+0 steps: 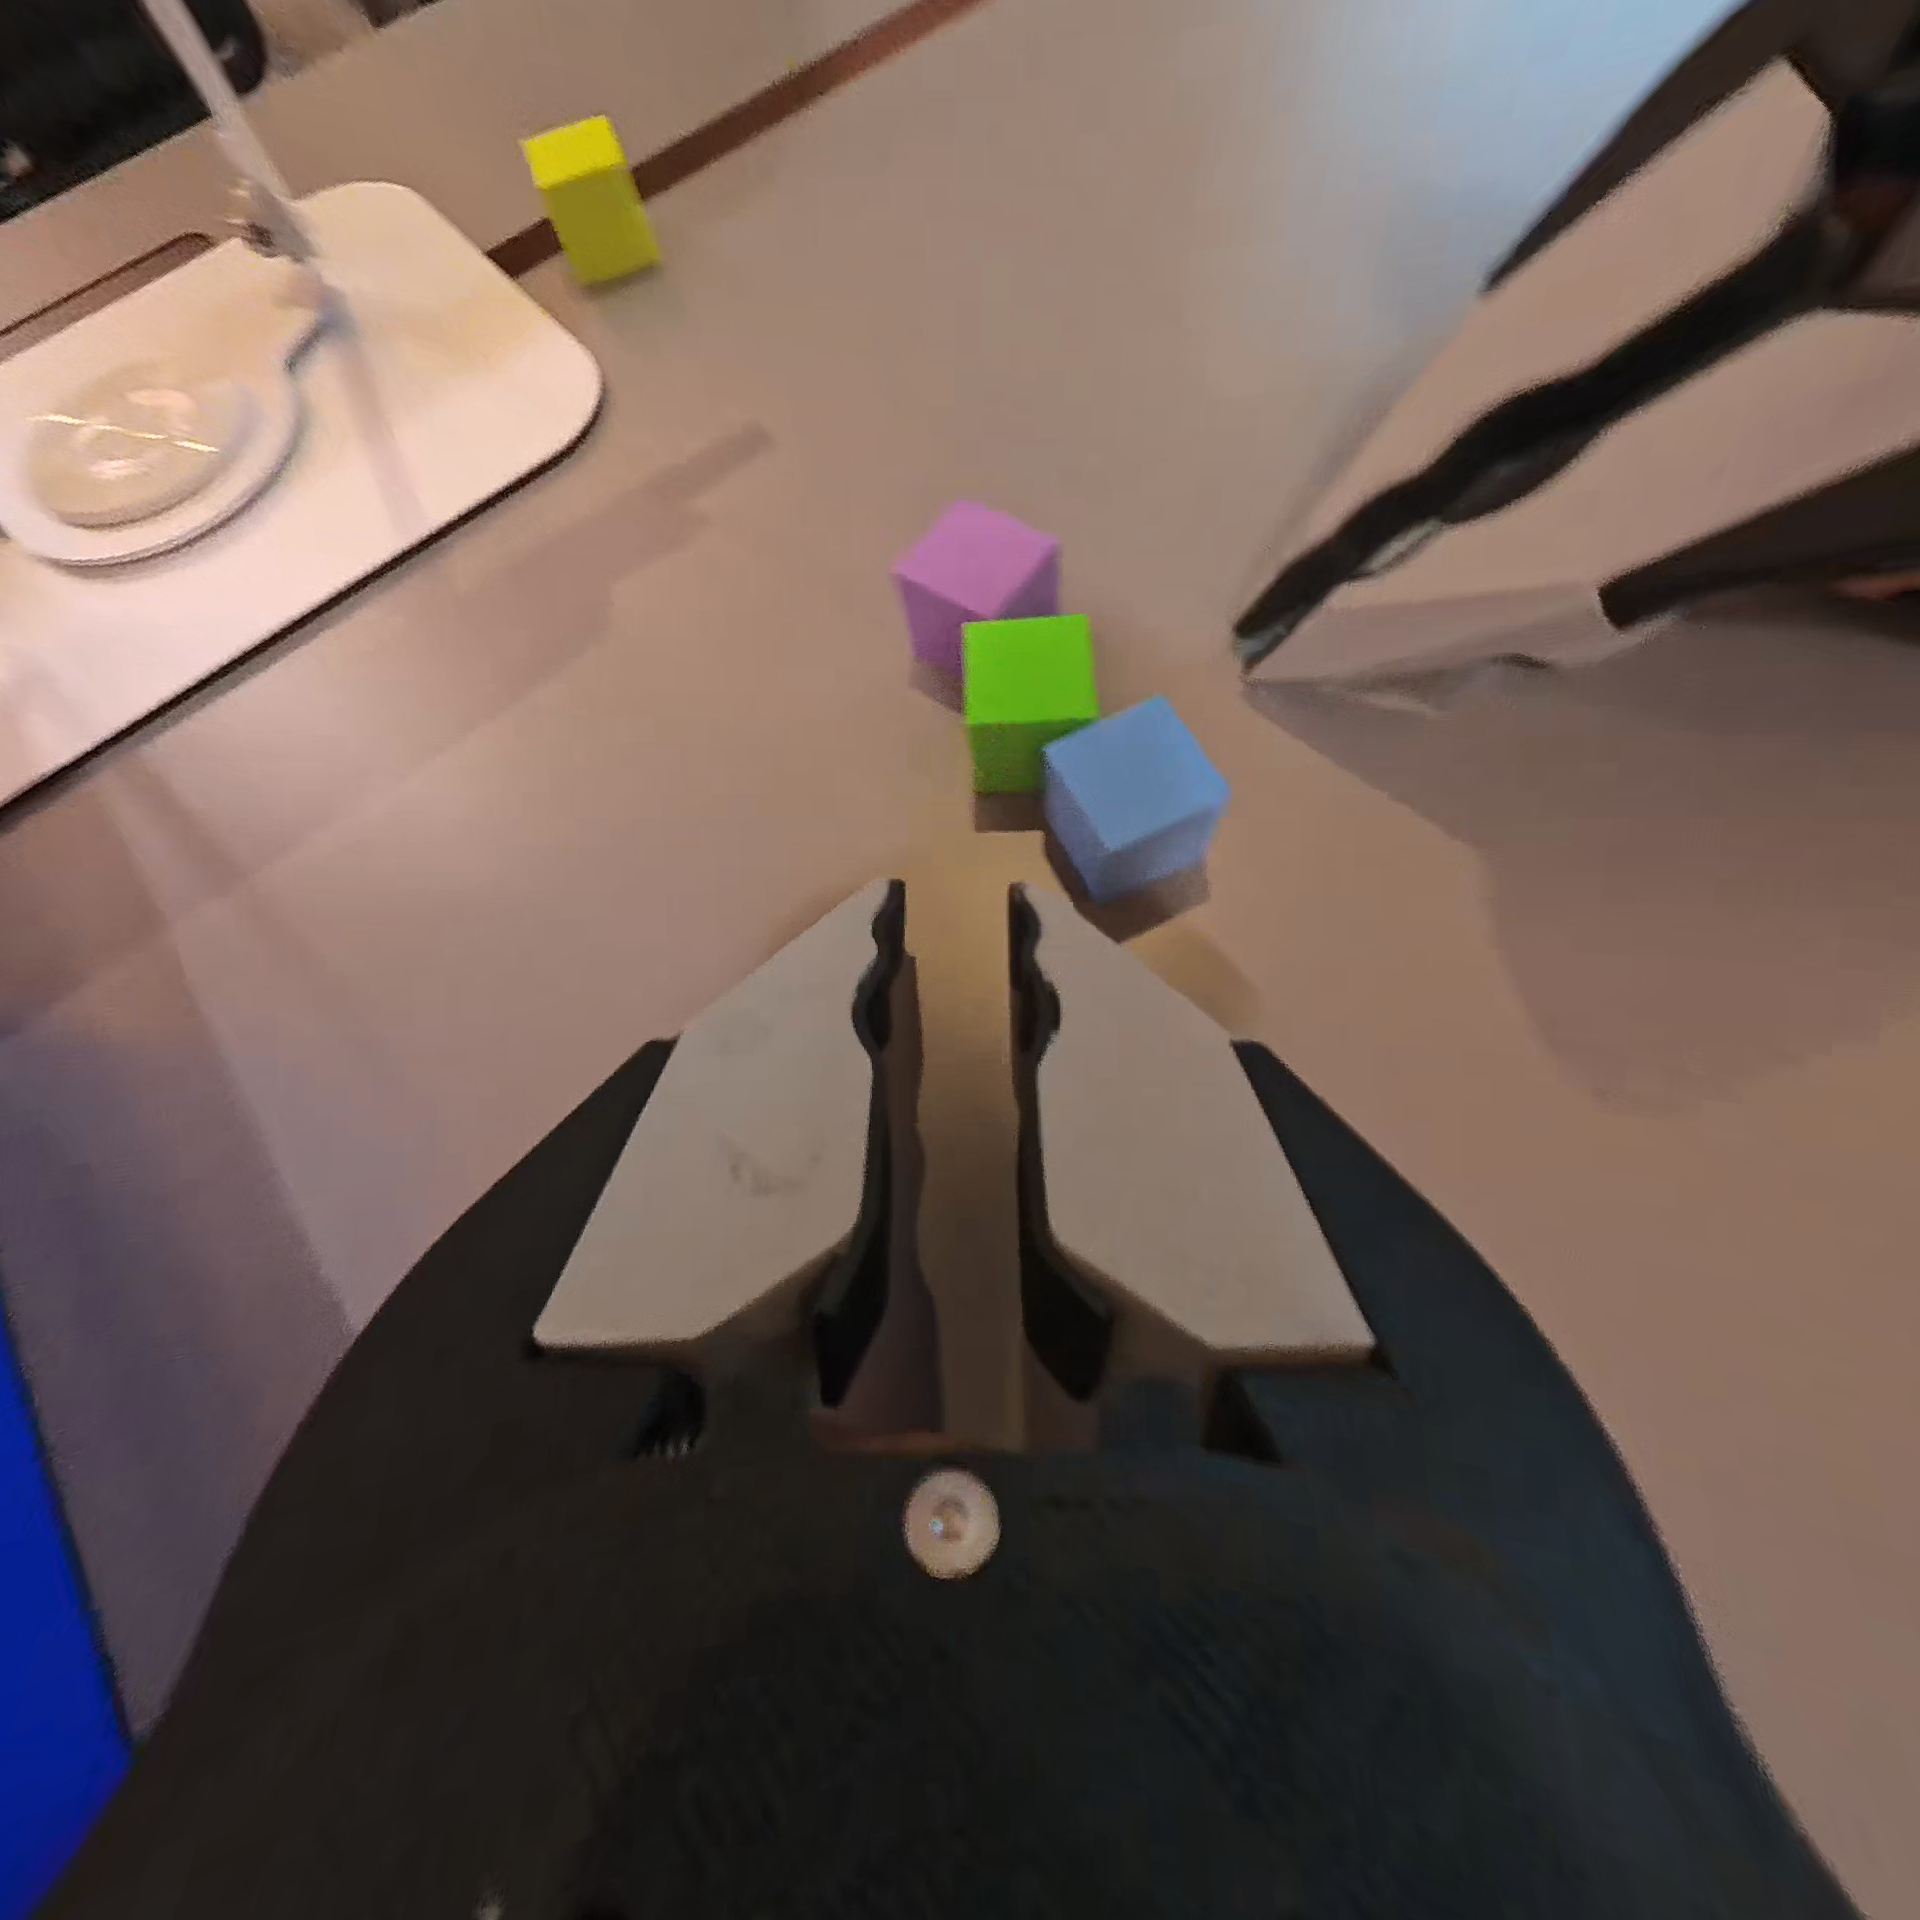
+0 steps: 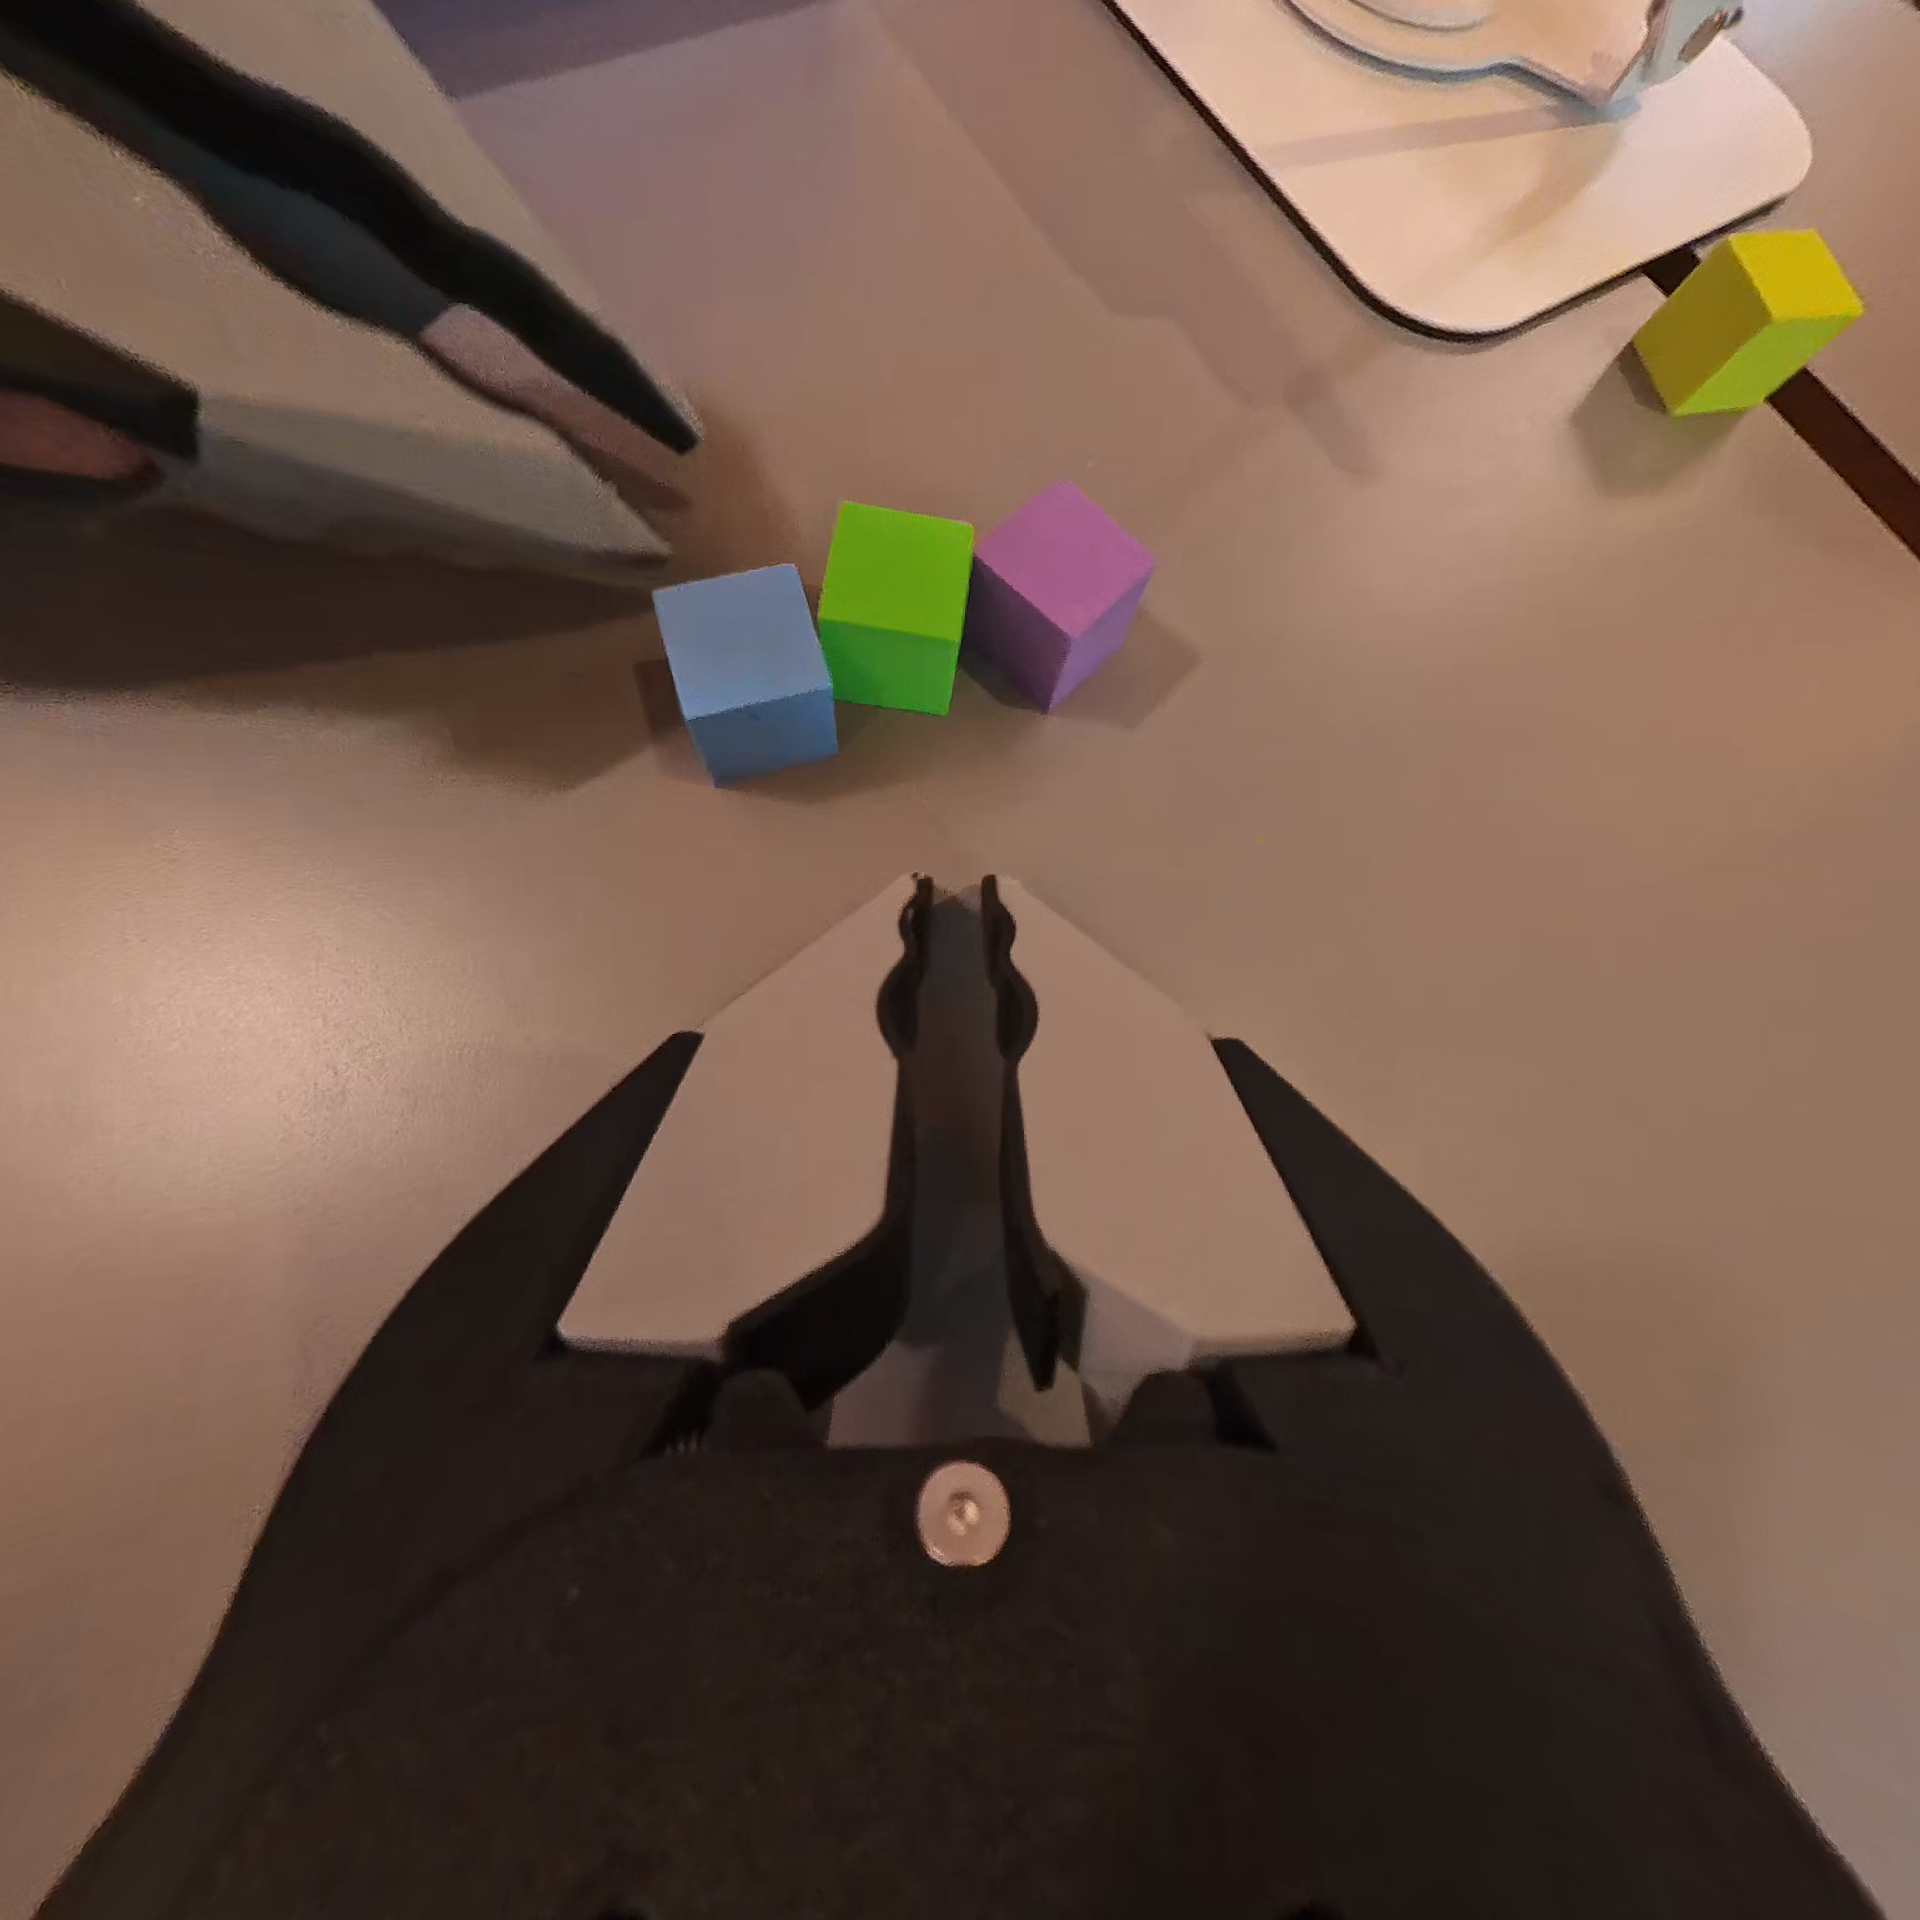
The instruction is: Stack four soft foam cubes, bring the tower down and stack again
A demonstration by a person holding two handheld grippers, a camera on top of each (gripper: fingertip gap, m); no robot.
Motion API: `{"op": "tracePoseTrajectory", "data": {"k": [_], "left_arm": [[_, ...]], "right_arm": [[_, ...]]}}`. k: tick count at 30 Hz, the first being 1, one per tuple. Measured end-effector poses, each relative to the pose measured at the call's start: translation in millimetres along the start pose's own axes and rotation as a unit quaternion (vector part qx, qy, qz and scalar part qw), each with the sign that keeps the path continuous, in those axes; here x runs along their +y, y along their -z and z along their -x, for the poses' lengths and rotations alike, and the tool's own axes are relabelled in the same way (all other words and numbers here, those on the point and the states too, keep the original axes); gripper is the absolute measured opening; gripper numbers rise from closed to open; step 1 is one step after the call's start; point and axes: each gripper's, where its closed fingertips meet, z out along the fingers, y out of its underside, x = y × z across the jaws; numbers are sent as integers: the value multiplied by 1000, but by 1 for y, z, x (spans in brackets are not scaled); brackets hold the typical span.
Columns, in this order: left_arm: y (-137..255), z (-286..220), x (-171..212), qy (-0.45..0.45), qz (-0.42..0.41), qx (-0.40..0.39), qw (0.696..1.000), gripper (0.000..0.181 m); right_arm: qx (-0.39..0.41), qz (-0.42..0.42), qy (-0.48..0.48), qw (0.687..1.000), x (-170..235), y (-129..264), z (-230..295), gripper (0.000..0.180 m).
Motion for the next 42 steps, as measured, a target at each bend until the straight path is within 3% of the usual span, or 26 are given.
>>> {"op": "tracePoseTrajectory", "data": {"k": [3, 9, 13, 19, 27, 33, 35, 37, 42], "left_arm": [[0, 9, -5, 10, -14, -7, 1000, 0], [-10, -10, 1, 18, 22, 83, 996, 0], [-6, -34, -4, 44, 19, 192, 980, 21], [-7, -51, -7, 57, 25, 245, 967, 25], [-13, -56, -3, 8, 37, 199, 979, 59], [-28, -48, -10, 15, 39, 124, 991, 52], [-29, -51, -10, 3, 41, 119, 992, 40], [-26, -63, -9, -22, 41, 151, 987, 29], [-1, -105, 4, -89, 48, 300, 948, 29]], "right_arm": [[19, 3, 23, 1000, -3, -4, 6, 0], [44, 10, 2, 999, 0, -2, -6, 0], [16, 3, -71, 997, 9, 7, -22, 8], [-41, -6, -147, 988, 16, 14, -31, 1], [-33, -5, -142, 989, 20, 16, -36, 0], [-29, -4, -137, 990, 20, 16, -36, 0], [-30, -5, -138, 990, 20, 16, -36, 0], [-31, -5, -138, 990, 20, 16, -36, 1], [-35, -6, -136, 990, 19, 16, -35, 3]]}}
